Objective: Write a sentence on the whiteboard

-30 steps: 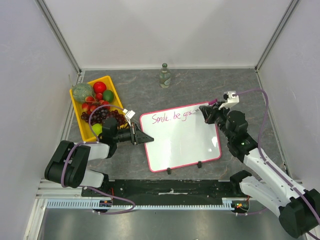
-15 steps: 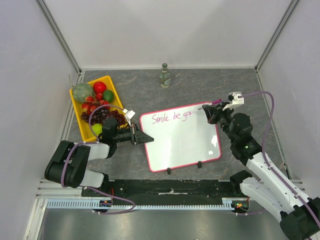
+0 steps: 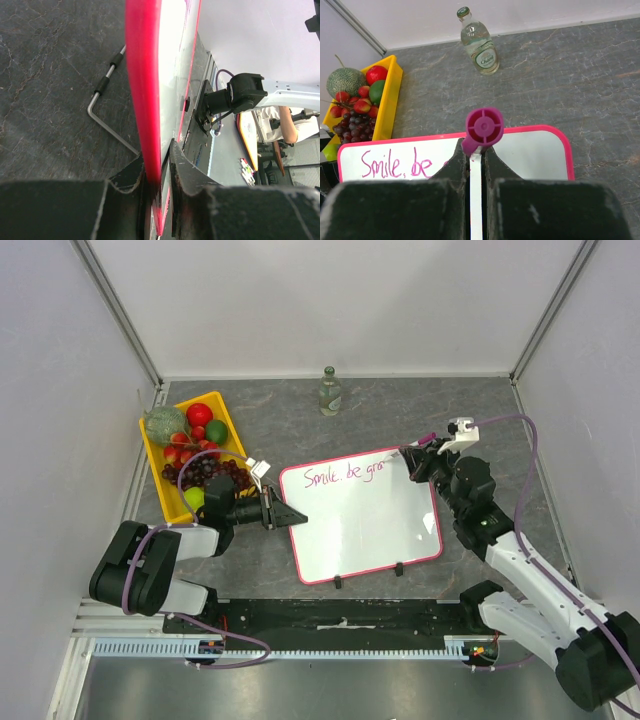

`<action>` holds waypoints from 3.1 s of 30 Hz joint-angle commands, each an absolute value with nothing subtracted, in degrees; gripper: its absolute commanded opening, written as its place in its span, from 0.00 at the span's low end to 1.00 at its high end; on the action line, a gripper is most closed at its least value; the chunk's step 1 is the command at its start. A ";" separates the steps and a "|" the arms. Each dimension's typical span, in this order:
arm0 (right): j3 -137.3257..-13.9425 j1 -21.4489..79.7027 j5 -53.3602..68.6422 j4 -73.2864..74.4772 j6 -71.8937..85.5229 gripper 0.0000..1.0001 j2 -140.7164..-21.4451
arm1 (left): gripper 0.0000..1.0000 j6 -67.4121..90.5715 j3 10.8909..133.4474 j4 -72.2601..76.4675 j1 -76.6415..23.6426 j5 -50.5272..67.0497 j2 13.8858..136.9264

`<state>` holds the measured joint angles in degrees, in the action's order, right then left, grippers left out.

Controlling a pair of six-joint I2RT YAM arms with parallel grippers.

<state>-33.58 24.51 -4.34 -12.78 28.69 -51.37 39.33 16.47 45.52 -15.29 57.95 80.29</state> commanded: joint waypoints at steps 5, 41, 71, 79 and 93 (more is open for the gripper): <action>-34.81 23.73 -4.39 -13.89 27.95 0.00 -52.30 | 0.02 33.22 15.47 43.68 -15.82 55.20 80.95; -36.91 22.32 -3.25 -16.26 30.23 0.00 -52.03 | 0.02 33.31 15.64 43.68 -15.91 55.20 81.30; -30.06 22.24 -0.26 -11.52 30.85 0.00 -48.08 | 0.02 33.22 15.56 43.68 -15.91 55.20 81.21; -29.79 22.32 -1.05 -10.20 30.50 0.00 -46.41 | 0.02 33.22 15.56 43.68 -15.91 55.20 81.21; -33.57 22.24 -2.63 -9.49 29.97 0.00 -45.09 | 0.02 33.31 15.56 43.68 -15.91 55.20 81.21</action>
<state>-30.28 22.37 -1.39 -9.43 30.50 -46.15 39.33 16.47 45.52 -15.29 58.04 80.31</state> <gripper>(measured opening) 0.055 0.212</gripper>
